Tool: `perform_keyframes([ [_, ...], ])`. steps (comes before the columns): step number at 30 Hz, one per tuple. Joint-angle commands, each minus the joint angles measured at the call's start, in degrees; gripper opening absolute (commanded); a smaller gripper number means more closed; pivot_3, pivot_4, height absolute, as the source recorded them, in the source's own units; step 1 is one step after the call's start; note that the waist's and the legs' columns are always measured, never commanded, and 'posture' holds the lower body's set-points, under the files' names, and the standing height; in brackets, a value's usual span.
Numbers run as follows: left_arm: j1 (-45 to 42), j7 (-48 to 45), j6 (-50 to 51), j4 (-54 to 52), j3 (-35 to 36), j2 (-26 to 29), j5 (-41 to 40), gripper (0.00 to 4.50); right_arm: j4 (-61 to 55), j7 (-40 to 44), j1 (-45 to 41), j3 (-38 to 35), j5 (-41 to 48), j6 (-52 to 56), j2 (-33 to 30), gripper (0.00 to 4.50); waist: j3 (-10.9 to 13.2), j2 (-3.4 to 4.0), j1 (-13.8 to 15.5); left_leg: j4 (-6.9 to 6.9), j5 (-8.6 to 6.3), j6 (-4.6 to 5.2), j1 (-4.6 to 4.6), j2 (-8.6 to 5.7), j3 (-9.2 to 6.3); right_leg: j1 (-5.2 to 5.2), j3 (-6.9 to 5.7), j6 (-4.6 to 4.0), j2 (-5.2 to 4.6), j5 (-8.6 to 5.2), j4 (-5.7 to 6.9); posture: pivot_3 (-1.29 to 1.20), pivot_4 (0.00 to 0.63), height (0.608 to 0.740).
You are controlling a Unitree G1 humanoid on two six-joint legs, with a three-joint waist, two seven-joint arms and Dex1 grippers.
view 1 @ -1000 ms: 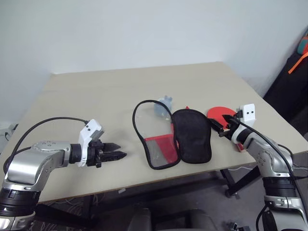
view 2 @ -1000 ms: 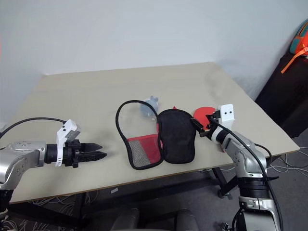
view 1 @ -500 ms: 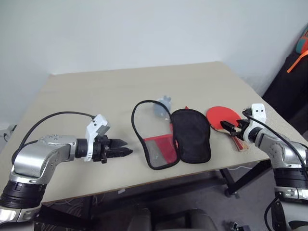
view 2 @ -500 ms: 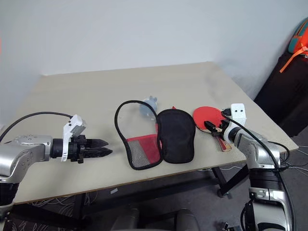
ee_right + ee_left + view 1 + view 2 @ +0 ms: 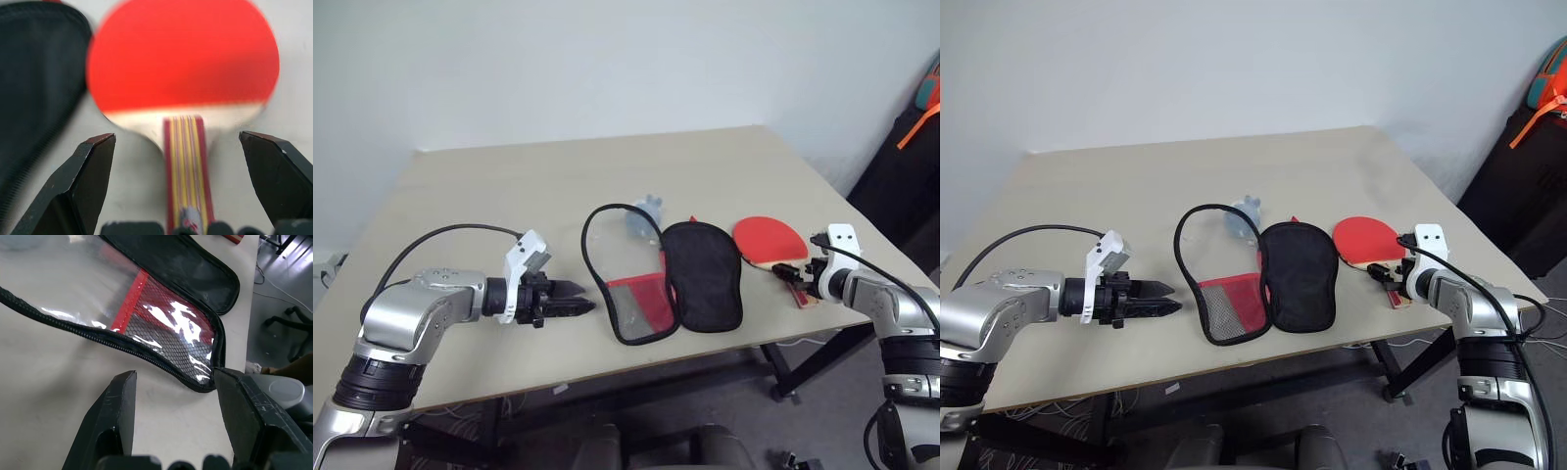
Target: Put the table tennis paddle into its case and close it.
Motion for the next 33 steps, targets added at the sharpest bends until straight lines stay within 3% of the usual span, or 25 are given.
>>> perform_keyframes([
  [1,-2.57,-1.19,-0.38,-1.93,-0.71,0.50,-0.60,2.56,1.72,-1.00,-2.46,-0.25,-1.26,-0.37,0.15,4.40,0.00,0.00,0.04,0.00,0.00,0.00,0.00,0.00,0.00,0.00,0.00,0.00,0.00,0.00,0.00,0.00,0.000,0.740],
  [6,-3.53,-2.47,-0.55,-3.51,-4.03,0.08,-0.19,2.56,6.32,-1.62,-4.01,0.67,-2.43,-0.95,0.72,4.40,0.00,-0.01,0.00,0.02,0.00,0.00,0.01,-0.02,-0.01,0.05,0.01,0.00,-0.01,0.00,-0.01,0.00,0.000,0.740],
  [7,-3.82,-2.55,-0.63,-3.63,-4.58,-0.11,-0.13,2.60,6.94,-1.80,-4.28,0.89,-2.71,-1.19,0.99,4.22,0.00,-0.01,0.00,0.03,0.00,0.00,0.01,-0.02,-0.03,0.05,0.00,0.00,0.00,0.00,-0.01,0.00,0.000,0.740],
  [10,-4.40,-2.44,-0.68,-3.50,-5.47,-0.60,-0.06,2.61,7.26,-1.92,-4.45,1.37,-3.50,-1.88,1.80,3.50,-0.02,-0.06,-0.01,0.04,0.01,0.02,0.02,-0.02,-0.03,0.07,-0.01,0.00,0.00,0.00,-0.01,0.00,0.000,0.740],
  [15,-4.29,-2.58,-1.41,-3.39,-6.42,-0.77,0.27,2.61,6.03,-1.84,-3.71,2.27,-4.75,-2.29,2.60,1.68,-0.04,-0.17,-0.11,0.03,0.02,0.04,0.05,0.00,-0.08,0.08,0.00,0.00,0.05,0.00,0.00,0.00,0.000,0.740],
  [17,-4.29,-2.58,-1.66,-3.20,-6.56,-0.79,0.38,2.61,5.52,-1.78,-3.45,2.42,-5.29,-2.35,2.70,1.28,-0.05,-0.25,-0.13,0.04,0.02,0.04,0.05,0.01,-0.07,0.08,0.00,-0.01,0.05,0.01,0.01,0.00,0.000,0.740],
  [23,-4.33,-2.59,-2.41,-2.06,-6.51,-0.90,0.98,2.61,-2.26,-3.97,-4.33,-1.13,-4.05,-1.04,3.22,1.23,0.02,-0.15,-0.11,0.04,0.00,0.00,0.04,0.01,-0.04,0.04,0.02,-0.01,0.05,0.01,0.03,0.00,0.000,0.740],
  [28,-5.06,-2.28,-2.88,-0.44,-6.32,-1.48,1.69,2.61,-13.03,-5.06,-6.02,-2.62,-1.03,7.08,4.55,1.23,0.12,0.02,-0.01,0.01,0.04,0.07,-0.04,0.00,-0.04,-0.04,0.02,0.01,0.05,0.00,0.05,0.00,0.000,0.740],
  [33,-6.12,-2.15,-3.52,1.39,-6.80,-2.38,2.53,2.61,-20.79,-10.29,-10.40,-4.06,1.06,16.44,10.44,1.23,0.11,0.02,-0.03,0.01,0.03,0.06,-0.03,0.01,-0.05,-0.05,0.01,0.00,0.04,0.01,0.07,0.00,0.000,0.740],
])
